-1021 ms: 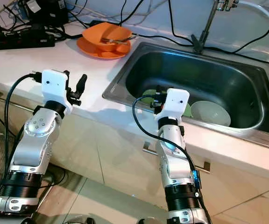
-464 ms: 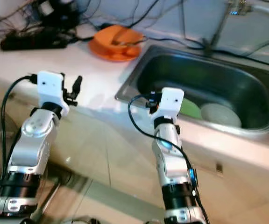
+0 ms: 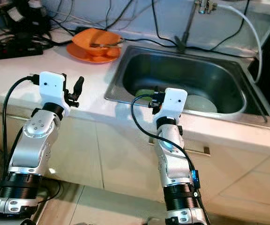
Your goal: Kitchen organization
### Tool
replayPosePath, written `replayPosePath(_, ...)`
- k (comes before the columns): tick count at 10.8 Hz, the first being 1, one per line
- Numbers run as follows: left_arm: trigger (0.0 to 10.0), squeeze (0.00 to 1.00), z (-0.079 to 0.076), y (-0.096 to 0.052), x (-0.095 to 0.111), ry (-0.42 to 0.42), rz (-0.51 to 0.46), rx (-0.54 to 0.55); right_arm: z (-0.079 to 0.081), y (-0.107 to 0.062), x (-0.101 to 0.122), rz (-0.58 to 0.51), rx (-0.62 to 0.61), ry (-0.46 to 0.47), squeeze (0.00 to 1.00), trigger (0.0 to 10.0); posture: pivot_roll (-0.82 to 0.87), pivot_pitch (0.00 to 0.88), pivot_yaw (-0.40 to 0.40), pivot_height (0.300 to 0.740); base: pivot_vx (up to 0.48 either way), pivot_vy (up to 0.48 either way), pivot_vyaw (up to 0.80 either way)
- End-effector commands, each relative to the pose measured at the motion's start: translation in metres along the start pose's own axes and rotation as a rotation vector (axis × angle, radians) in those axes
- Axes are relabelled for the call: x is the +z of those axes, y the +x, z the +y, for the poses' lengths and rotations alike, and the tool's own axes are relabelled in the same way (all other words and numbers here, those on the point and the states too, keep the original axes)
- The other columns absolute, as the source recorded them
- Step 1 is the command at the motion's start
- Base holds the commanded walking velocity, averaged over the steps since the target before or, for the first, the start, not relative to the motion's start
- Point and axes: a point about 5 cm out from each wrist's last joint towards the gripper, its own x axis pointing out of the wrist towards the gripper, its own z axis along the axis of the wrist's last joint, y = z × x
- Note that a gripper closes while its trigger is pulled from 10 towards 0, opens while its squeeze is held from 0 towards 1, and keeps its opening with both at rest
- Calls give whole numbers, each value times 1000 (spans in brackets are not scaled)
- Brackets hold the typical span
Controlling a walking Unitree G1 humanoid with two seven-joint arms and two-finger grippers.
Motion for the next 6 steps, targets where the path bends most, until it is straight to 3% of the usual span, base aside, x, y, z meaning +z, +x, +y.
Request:
replayPosePath(1, 10000, 0, 0, 0, -1, 2, 11, 6, -1, 1, 4, 2, -3, 5, 0, 10000, -17, 16, -28, 740, 0, 255, 0)
replayPosePath(3, 10000, 0, 0, 0, -2, 1, 13, 8, -2, 2, 4, 5, -7, 6, 0, 10000, -20, 19, -32, 740, 0, 255, -800)
replayPosePath(6, 10000, 0, 1, 0, -2, 3, 14, 17, -1, 3, 4, 9, -9, 8, 0, 10000, -18, 22, -33, 740, 0, 84, 0)
